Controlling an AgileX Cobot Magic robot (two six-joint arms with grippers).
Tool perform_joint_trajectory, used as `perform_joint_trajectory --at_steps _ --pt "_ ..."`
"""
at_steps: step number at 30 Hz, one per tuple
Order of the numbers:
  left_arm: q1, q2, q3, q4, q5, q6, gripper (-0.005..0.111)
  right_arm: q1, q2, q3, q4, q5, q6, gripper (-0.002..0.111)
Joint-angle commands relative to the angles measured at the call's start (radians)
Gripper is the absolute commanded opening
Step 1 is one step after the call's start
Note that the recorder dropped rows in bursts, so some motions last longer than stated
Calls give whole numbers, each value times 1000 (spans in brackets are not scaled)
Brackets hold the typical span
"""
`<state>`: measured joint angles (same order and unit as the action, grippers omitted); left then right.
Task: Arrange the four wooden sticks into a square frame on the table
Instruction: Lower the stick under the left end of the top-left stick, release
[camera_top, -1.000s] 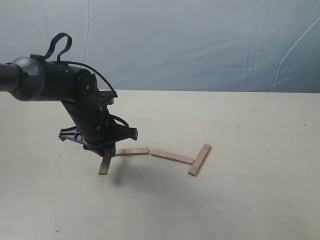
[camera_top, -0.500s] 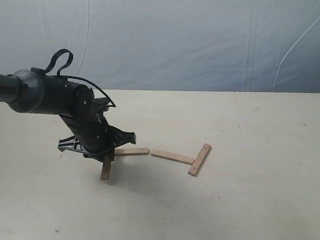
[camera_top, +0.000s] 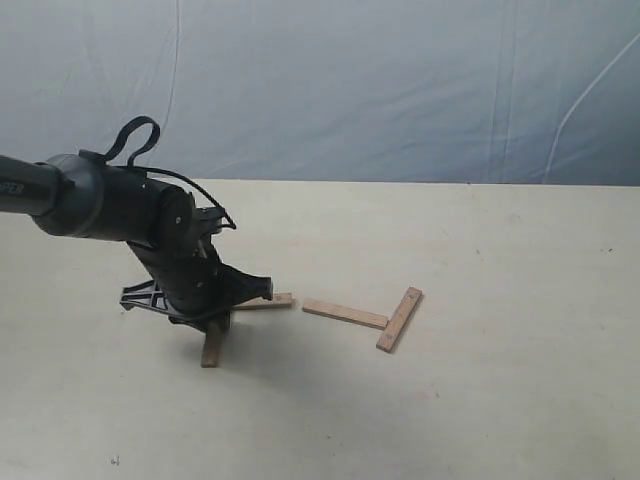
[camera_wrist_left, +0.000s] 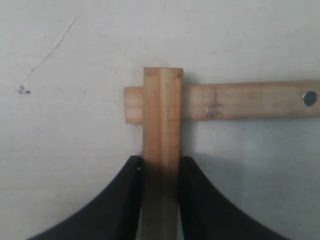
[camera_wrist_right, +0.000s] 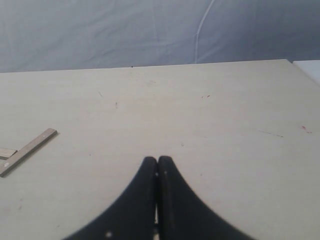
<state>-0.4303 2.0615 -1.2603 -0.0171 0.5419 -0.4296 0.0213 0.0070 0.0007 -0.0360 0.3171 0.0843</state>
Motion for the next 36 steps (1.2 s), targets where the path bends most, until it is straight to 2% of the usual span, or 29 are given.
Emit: perform_joint_trajectory --at_steps 1,9,21,27,32,36 --pt "0 22 -1 17 -20 -5 0 3 -7 -1 -2 -10 2 -1" --pt "2 -8 -62 89 46 2 0 3 -7 -1 -2 -10 2 -1" --pt "69 -4 -99 106 43 2 1 3 -7 -1 -2 -10 2 -1" --pt "69 28 -103 105 69 15 19 3 -7 -1 -2 -10 2 -1" --pt "69 22 -105 103 111 22 43 3 -7 -1 -2 -10 2 -1" --pt "72 -9 -120 103 147 31 52 3 -7 -1 -2 -10 2 -1"
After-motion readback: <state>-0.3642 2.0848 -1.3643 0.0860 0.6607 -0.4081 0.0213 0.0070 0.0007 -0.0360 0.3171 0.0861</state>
